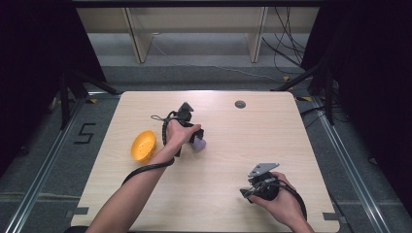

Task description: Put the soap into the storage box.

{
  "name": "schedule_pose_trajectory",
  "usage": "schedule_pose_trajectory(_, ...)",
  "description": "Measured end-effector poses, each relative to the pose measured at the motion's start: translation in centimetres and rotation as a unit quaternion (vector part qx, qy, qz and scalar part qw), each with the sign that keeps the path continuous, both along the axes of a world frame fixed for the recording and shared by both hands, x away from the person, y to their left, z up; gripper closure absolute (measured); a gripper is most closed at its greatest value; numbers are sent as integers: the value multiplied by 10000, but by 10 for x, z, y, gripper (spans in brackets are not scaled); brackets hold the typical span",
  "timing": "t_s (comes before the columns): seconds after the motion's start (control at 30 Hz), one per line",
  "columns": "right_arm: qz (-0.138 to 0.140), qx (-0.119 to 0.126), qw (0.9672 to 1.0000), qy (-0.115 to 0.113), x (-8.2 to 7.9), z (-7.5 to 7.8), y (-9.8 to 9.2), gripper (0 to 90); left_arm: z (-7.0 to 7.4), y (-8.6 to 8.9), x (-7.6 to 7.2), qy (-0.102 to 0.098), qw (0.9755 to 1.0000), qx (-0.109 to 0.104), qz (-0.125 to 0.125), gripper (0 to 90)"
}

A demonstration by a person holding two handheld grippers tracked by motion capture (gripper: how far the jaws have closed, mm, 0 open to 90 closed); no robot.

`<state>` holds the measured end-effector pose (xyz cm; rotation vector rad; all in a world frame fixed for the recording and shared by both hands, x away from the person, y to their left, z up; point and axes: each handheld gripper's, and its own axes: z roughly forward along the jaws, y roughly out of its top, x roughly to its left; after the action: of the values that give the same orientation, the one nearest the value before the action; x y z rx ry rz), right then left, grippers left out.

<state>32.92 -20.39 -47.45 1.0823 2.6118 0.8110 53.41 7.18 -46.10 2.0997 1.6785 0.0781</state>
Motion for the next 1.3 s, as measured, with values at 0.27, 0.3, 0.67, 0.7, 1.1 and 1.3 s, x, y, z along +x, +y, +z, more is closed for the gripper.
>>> schedule_pose_trajectory(0.27, 53, -20, 9999, 87, 1, -2, 0, 480, -3, -2, 5, 98, 9998, 141, 114, 214)
schedule_pose_trajectory(0.3, 10, -14, 9999, 169, 0, -3, 1, 479, -5, -2, 6, 81, 9998, 147, 132, 213)
schedule_pose_trajectory(0.67, 54, -43, 9997, 237, 1, -5, 2, 478, -7, -3, 11, 205, 9994, 171, 203, 181)
schedule_pose_trajectory(0.7, -43, -68, 9996, 276, 0, -5, 3, 478, -6, -3, 11, 228, 9994, 185, 184, 185)
schedule_pose_trajectory(1.1, 134, -32, 9993, 360, 1, -7, 1, 477, -11, -11, 14, 324, 9988, 331, 133, 200)
schedule_pose_trajectory(1.3, 78, -53, 9993, 367, 1, -8, 3, 477, -14, -15, 11, 466, 9980, 421, 56, 368)
